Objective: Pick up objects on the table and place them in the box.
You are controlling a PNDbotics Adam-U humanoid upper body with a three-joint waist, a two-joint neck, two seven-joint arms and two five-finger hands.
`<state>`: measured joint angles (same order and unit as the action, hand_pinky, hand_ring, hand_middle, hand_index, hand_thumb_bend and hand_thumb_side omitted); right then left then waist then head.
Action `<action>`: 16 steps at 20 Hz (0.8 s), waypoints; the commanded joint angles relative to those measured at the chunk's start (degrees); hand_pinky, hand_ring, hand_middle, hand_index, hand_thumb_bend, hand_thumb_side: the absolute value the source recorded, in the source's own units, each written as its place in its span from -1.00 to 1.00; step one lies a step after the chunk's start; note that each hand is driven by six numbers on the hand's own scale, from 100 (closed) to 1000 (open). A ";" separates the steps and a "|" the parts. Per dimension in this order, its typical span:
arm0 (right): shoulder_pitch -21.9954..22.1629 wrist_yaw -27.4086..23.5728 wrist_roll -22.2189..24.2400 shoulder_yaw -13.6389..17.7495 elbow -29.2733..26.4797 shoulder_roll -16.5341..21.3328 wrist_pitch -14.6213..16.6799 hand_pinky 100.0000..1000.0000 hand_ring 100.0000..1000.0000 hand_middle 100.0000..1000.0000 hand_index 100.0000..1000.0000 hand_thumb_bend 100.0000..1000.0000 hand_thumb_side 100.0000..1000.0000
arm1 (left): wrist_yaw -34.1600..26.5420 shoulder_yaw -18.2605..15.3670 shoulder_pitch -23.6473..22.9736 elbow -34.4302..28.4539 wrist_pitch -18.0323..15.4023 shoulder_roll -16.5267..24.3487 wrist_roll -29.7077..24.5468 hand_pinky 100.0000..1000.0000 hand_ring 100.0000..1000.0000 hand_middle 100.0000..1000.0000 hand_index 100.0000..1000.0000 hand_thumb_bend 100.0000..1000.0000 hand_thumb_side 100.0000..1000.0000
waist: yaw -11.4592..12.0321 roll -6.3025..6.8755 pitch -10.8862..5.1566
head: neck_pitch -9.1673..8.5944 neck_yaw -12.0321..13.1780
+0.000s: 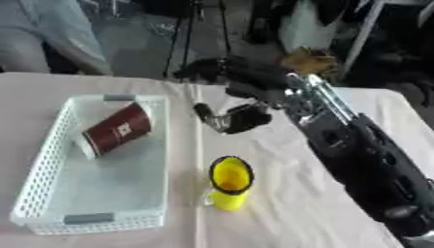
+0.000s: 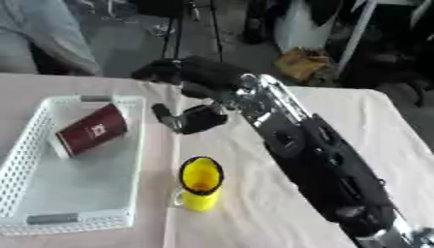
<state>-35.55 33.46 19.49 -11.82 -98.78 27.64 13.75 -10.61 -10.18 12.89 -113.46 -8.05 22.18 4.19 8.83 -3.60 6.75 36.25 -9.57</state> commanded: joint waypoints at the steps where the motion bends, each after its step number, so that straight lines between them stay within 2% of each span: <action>1: 1.53 -2.96 -2.76 3.65 -5.23 4.34 -2.50 0.18 0.57 0.75 1.00 -1.00 -0.30 | 0.47 -0.59 0.15 -1.13 0.18 0.94 0.24 -0.02 0.62 0.50 0.57 -0.18 0.81 | -0.21 0.56 -0.19 | -0.78 0.73; 4: 5.23 -5.48 -5.28 4.28 -9.33 6.65 -3.94 0.18 0.56 0.75 1.00 -1.00 -0.30 | 0.69 -0.54 0.08 -1.13 0.21 0.65 -0.27 -0.02 0.62 0.50 0.57 -0.17 0.80 | -0.80 0.98 0.38 | -0.86 0.85; 8: 8.65 -8.83 -8.64 5.12 -13.58 7.83 -5.78 0.15 0.55 0.70 0.99 -1.00 -0.30 | 1.08 -0.59 -0.09 -1.13 0.25 0.33 -0.93 -0.02 0.63 0.51 0.57 -0.12 0.76 | -1.30 1.49 1.05 | -1.04 1.40; 13: 10.56 -13.39 -12.79 5.32 -14.57 8.31 -5.67 0.11 0.52 0.66 0.97 -1.00 -0.25 | 1.48 -0.66 -0.08 -1.13 0.05 0.07 -1.49 -0.02 0.63 0.51 0.57 -0.04 0.70 | -1.48 1.74 1.41 | -1.58 1.91; 16: 11.26 -16.24 -13.18 5.71 -14.40 8.56 -5.41 0.10 0.52 0.65 0.98 -1.00 -0.22 | 1.67 -0.63 -0.06 -1.13 -0.01 0.01 -1.86 -0.02 0.63 0.52 0.57 -0.01 0.68 | -1.46 1.86 1.44 | -1.70 1.84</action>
<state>-23.82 18.64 6.84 -7.01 -112.06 34.27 8.28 -9.30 -10.39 12.52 -113.47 -8.00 21.60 2.60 7.41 -1.89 8.85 35.08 -7.80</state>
